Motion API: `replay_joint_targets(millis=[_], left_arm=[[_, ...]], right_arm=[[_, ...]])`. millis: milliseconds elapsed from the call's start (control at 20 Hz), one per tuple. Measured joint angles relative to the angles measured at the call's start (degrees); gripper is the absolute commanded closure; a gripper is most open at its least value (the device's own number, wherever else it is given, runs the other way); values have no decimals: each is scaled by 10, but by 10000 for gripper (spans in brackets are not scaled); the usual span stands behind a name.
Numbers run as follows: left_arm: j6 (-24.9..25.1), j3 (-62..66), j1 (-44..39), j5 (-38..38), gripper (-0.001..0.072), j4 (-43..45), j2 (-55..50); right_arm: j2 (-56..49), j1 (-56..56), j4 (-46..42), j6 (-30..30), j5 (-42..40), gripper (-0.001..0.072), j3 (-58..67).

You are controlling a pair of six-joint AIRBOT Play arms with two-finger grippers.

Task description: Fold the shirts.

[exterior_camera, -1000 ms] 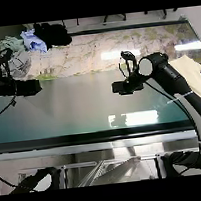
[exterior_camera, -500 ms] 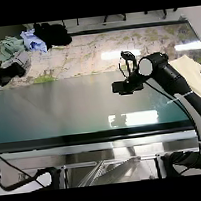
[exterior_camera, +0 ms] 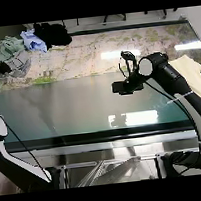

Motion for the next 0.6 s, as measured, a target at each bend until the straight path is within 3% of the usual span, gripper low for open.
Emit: replay_joint_targets(millis=[250, 450, 500, 550, 600], left_arm=[[12, 24, 5, 139, 173, 2, -97], [21, 45, 6, 171, 165, 2, -148], [22, 49, 5, 184, 205, 0, -155], [23, 50, 3, 202, 290, -3, -160], [24, 50, 2, 214, 296, -4, -165]], right_arm=[[0, 0, 0, 0, 0, 697, 0], [0, 0, 0, 0, 0, 697, 0], [0, 0, 0, 0, 0, 697, 0], [0, 0, 0, 0, 0, 697, 0], [0, 0, 0, 0, 0, 697, 0]])
